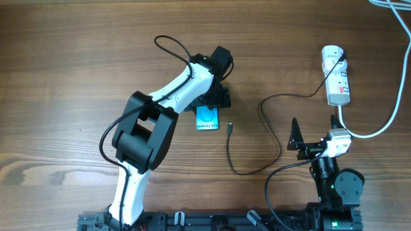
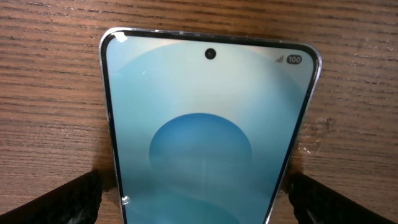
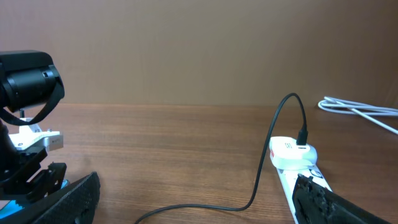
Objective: Plug charger to phone and switch on socket
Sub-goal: 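Close the left gripper on the phone's bottom edge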
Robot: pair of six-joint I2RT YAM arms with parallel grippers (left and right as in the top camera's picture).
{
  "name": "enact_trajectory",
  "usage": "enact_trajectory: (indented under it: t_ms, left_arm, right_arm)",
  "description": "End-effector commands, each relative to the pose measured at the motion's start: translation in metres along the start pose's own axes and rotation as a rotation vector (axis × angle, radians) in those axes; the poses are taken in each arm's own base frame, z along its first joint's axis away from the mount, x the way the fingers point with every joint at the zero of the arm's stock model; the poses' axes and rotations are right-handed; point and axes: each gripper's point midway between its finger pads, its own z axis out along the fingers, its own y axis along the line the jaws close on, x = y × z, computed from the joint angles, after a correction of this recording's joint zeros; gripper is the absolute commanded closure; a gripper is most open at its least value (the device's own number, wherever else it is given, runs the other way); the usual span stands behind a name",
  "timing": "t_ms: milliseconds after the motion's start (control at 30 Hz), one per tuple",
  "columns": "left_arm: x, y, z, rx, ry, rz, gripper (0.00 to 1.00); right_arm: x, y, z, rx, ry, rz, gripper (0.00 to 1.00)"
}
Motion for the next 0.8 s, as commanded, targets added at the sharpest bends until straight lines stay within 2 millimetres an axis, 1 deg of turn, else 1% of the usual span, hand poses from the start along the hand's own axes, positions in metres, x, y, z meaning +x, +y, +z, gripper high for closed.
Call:
enact_trajectory:
  t_ms: [0,133,333,467,733,767]
  left_arm:
    - [0.0181,0.0127,0.0335,-0.061,0.084,-0.012,0.00]
    - [0.0181,0.0127,0.0335,-0.061,0.084,-0.012,0.02]
    - [0.0183,0.0128,0.0334,-0.062,0.084,-0.012,0.07]
    - [0.0182,0.0127,0.0333,-0.061,0.084,-0.012,0.14]
    - [0.0201,0.0145,0.0330,-0.068,0.093,-0.013,0.15]
    - [0.0212,0.0130,0.0330,-0.058,0.100,-0.013,0.17]
  right_arm:
    - [-0.0009,-0.0024,-0.0002,0.012,-0.005,0.011,0.00]
    - [-0.0009,-0.0024,-0.0002,0.013,-0.005,0.012,0.00]
    - [-0.0009,-0.0024,-0.0002,0.013,-0.005,0.012,0.00]
    - [-0.0010,-0.0024,-0.0002,0.012,-0.005,0.012,0.00]
    - [-0.0010,-0.0024,-0.0002,0.012,-0.005,0.012,0.00]
    - [-0.0009,-0.0024,-0.0002,0.012,-0.005,0.012,0.00]
